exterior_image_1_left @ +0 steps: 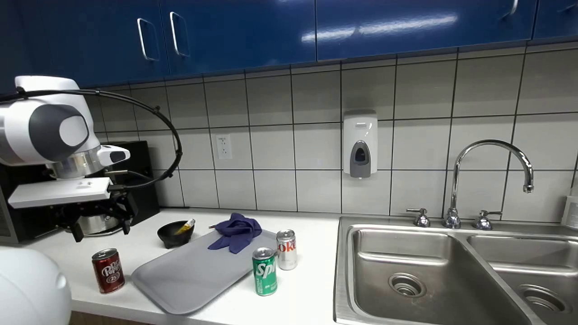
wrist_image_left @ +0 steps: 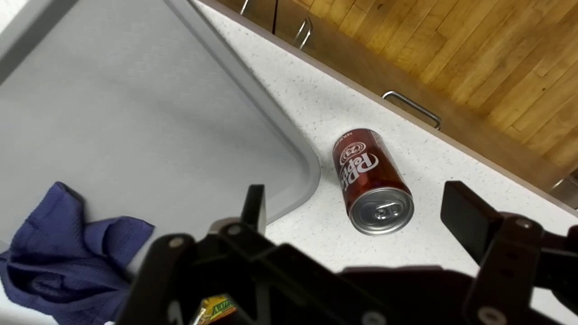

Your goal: Take all three cans off of the tray

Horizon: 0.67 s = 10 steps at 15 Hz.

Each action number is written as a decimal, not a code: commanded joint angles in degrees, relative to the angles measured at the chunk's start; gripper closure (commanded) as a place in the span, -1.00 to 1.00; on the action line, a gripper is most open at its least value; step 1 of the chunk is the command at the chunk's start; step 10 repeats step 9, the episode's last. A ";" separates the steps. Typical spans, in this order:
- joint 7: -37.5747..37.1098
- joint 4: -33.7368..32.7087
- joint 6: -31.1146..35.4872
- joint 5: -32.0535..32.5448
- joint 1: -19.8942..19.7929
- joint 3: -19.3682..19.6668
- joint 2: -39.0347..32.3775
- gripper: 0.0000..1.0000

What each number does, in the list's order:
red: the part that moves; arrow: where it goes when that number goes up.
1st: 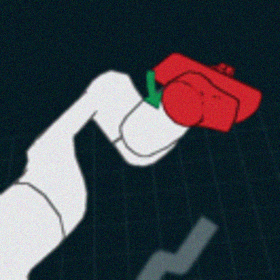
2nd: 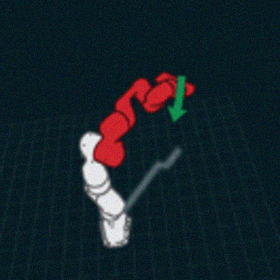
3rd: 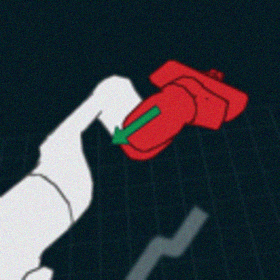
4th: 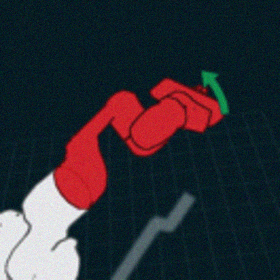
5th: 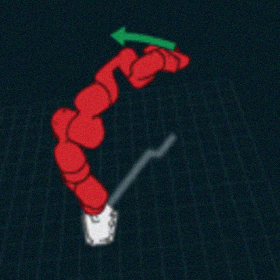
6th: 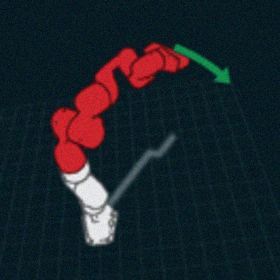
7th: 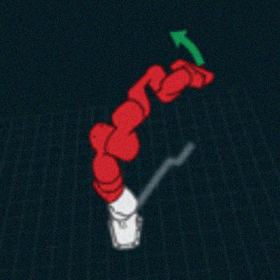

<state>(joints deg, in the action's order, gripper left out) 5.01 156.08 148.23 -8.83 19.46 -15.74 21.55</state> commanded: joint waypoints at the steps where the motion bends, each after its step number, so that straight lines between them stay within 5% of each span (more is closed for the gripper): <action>1: -0.91 5.90 0.27 1.23 0.64 1.25 8.14 -1.00; 10: -1.74 2.88 -0.19 2.35 0.66 2.13 6.32 -1.00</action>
